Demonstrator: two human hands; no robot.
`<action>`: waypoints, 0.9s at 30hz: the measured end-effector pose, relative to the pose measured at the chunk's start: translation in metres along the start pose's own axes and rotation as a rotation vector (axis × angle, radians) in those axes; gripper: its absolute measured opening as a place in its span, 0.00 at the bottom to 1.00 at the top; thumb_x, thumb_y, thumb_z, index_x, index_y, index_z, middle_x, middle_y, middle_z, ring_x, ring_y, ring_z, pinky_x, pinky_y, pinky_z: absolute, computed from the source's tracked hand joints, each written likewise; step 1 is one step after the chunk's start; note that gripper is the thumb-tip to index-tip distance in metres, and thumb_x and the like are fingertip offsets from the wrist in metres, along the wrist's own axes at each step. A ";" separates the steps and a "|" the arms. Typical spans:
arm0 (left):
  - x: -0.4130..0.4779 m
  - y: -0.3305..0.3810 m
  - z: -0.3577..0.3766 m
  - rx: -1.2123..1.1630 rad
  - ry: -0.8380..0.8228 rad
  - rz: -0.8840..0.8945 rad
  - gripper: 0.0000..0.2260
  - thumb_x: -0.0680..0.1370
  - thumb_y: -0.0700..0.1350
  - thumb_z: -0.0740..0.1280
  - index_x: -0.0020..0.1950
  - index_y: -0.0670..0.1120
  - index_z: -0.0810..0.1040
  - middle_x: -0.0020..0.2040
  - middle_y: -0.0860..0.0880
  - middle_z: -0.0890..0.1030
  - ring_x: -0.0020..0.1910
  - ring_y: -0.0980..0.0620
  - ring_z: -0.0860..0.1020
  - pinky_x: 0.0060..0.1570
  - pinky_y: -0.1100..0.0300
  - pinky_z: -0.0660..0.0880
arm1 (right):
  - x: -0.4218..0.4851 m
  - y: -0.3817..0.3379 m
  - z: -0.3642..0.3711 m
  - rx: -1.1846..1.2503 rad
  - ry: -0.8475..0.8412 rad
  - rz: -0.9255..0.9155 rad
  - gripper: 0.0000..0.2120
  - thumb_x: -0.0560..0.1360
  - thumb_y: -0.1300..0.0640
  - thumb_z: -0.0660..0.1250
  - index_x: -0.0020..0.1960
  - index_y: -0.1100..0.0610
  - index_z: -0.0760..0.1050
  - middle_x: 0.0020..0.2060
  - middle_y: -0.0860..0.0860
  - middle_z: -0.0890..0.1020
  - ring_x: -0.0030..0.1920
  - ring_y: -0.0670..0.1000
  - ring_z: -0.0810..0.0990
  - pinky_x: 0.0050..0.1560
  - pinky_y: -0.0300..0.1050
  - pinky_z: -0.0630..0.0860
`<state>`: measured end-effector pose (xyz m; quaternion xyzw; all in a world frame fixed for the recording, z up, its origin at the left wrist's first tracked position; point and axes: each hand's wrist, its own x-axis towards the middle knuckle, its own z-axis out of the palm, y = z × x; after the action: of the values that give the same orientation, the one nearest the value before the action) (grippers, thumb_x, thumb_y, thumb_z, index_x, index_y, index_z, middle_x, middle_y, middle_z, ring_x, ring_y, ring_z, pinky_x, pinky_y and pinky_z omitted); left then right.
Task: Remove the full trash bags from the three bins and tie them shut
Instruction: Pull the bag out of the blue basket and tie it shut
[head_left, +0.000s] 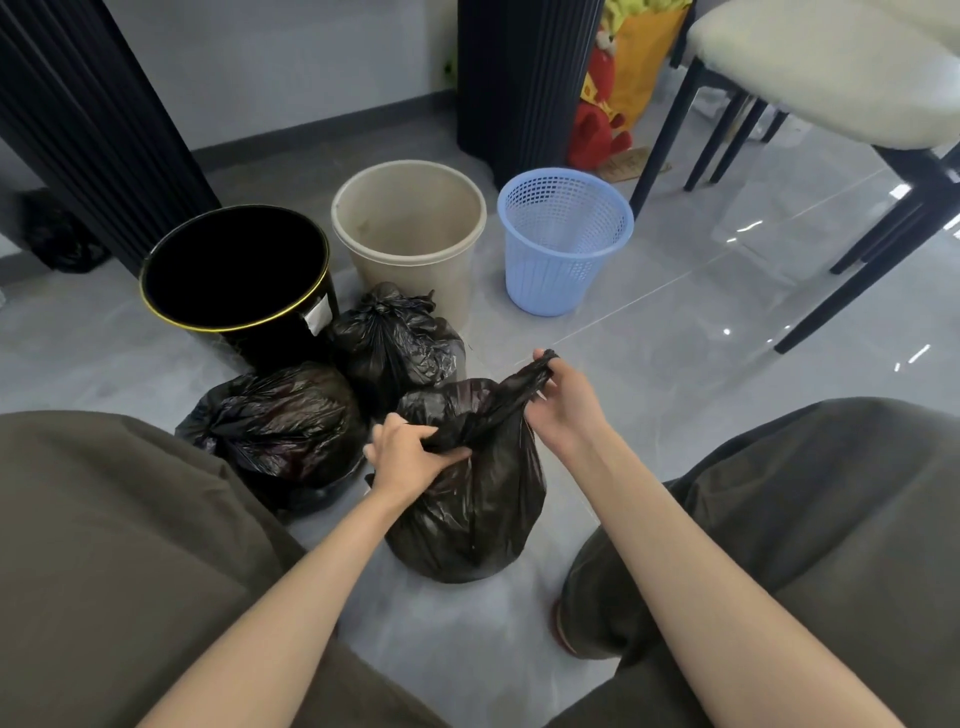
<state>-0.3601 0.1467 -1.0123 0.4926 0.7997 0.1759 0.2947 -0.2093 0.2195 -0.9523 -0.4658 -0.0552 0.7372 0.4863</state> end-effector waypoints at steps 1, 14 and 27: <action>0.002 0.000 -0.001 -0.037 0.005 -0.019 0.18 0.65 0.60 0.75 0.49 0.51 0.84 0.49 0.48 0.69 0.61 0.43 0.67 0.59 0.54 0.61 | 0.000 -0.003 -0.001 0.029 -0.003 0.000 0.12 0.81 0.62 0.54 0.43 0.61 0.73 0.39 0.55 0.69 0.38 0.51 0.70 0.43 0.42 0.72; 0.004 0.002 -0.004 -0.278 -0.003 -0.185 0.11 0.67 0.53 0.74 0.46 0.49 0.84 0.50 0.45 0.82 0.58 0.44 0.75 0.62 0.51 0.67 | -0.001 0.048 -0.079 -0.836 0.009 -0.170 0.33 0.67 0.42 0.69 0.67 0.51 0.64 0.56 0.49 0.74 0.58 0.49 0.73 0.60 0.44 0.70; 0.005 0.003 -0.008 -0.511 -0.149 -0.220 0.12 0.68 0.46 0.75 0.48 0.42 0.84 0.39 0.49 0.82 0.44 0.50 0.80 0.48 0.58 0.77 | 0.036 0.039 -0.097 -1.748 -0.298 -0.464 0.32 0.75 0.38 0.57 0.75 0.48 0.57 0.74 0.45 0.61 0.77 0.54 0.48 0.76 0.50 0.40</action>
<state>-0.3655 0.1526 -1.0058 0.3244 0.7544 0.3018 0.4844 -0.1663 0.1910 -1.0506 -0.5454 -0.7476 0.3693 0.0846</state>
